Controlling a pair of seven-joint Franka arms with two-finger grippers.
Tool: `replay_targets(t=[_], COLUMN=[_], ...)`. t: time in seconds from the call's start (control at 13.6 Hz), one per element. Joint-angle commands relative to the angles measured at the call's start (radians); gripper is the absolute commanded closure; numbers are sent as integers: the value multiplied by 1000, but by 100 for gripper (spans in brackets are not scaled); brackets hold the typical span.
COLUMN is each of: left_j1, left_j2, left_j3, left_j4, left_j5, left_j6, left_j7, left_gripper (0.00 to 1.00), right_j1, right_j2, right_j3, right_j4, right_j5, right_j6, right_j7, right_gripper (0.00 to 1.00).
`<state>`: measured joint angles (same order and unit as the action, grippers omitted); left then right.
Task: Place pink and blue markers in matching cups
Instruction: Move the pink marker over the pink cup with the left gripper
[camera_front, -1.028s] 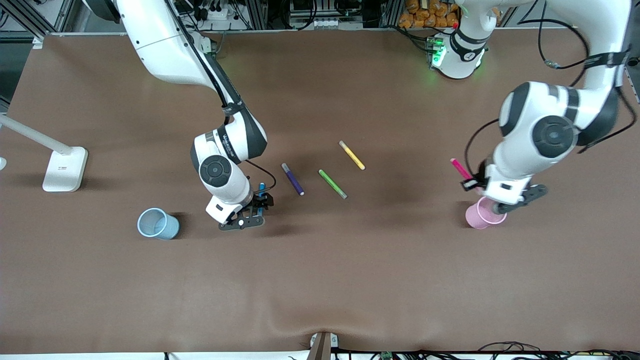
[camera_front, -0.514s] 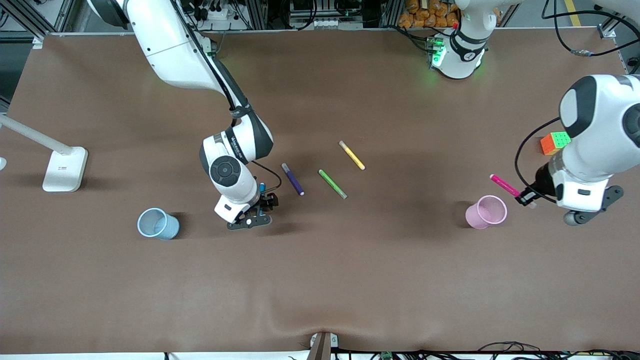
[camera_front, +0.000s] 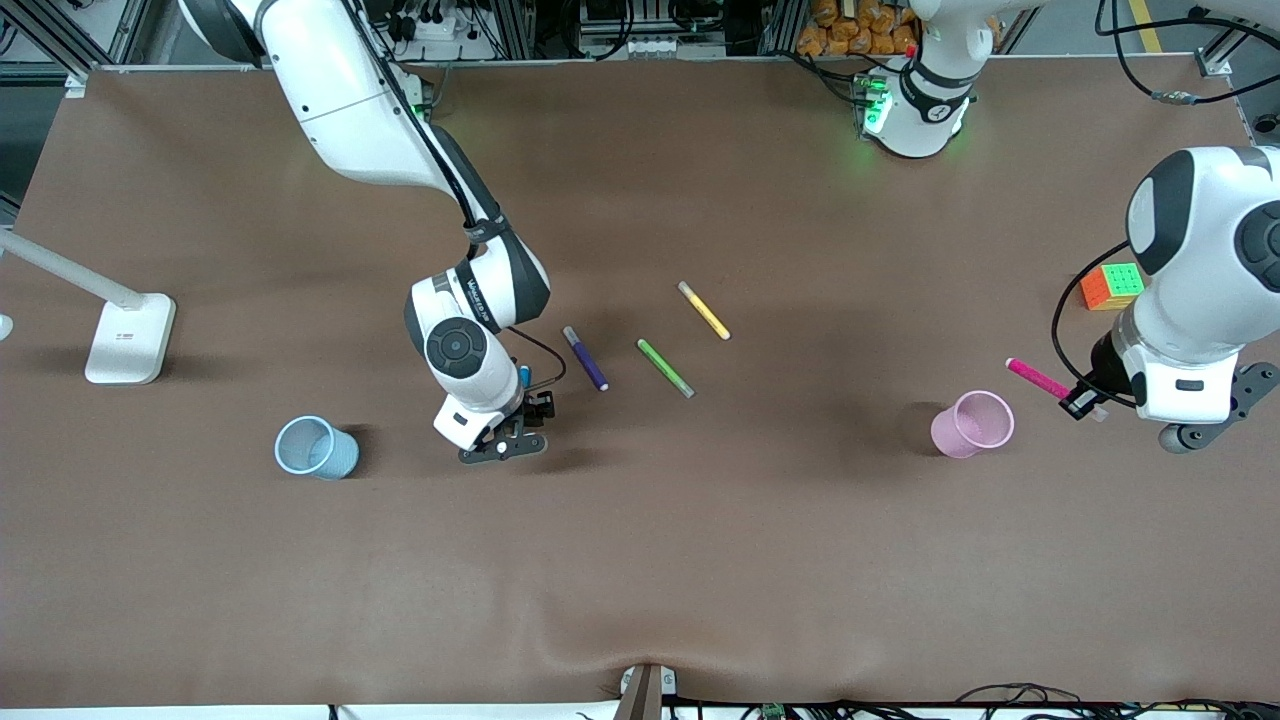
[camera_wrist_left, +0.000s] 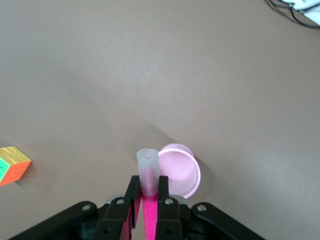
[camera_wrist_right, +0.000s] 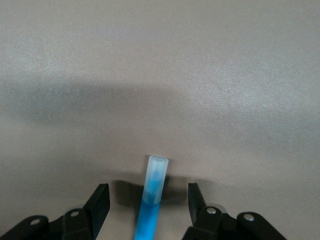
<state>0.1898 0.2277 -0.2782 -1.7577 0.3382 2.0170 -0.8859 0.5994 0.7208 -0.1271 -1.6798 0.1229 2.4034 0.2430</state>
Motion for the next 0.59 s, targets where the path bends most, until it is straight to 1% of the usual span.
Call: replay_targets(t=[0.0,0.07,0.15,0.22,0.29,0.37,0.51], left_j1=[-23,-33,-50,-62,-76,-81,-81], left_j2=[24,42,62,84,108,134,171], left_j3=[-16,-16,-16,-16,-16,-16,-18], left_j4=[-11,-11,-11,-11,-11,-9,-8], left_j5=[125,134,152,197,276,339,390], left_j6=[6,15,28,31,31,31,43], left_j7=[-144,-186,-232,-289,-342,-393,-452], left_gripper=[100,100,100,100,100,100,100], right_j1=[10,10,10,10,10,10,14], right_j2=[17,17,17,16,15,15,15], right_j3=[-8,-8,-9,-8,-9,-8,-8], right_j4=[25,25,25,23,22,19,17], right_j5=[9,9,9,9,8,9,9], right_j6=[0,-1,-3,-3,-3,-4,-10], right_j7=[2,2,-1,-1,-2,-2,-2], right_gripper=[28,33,45,65,89,100,100])
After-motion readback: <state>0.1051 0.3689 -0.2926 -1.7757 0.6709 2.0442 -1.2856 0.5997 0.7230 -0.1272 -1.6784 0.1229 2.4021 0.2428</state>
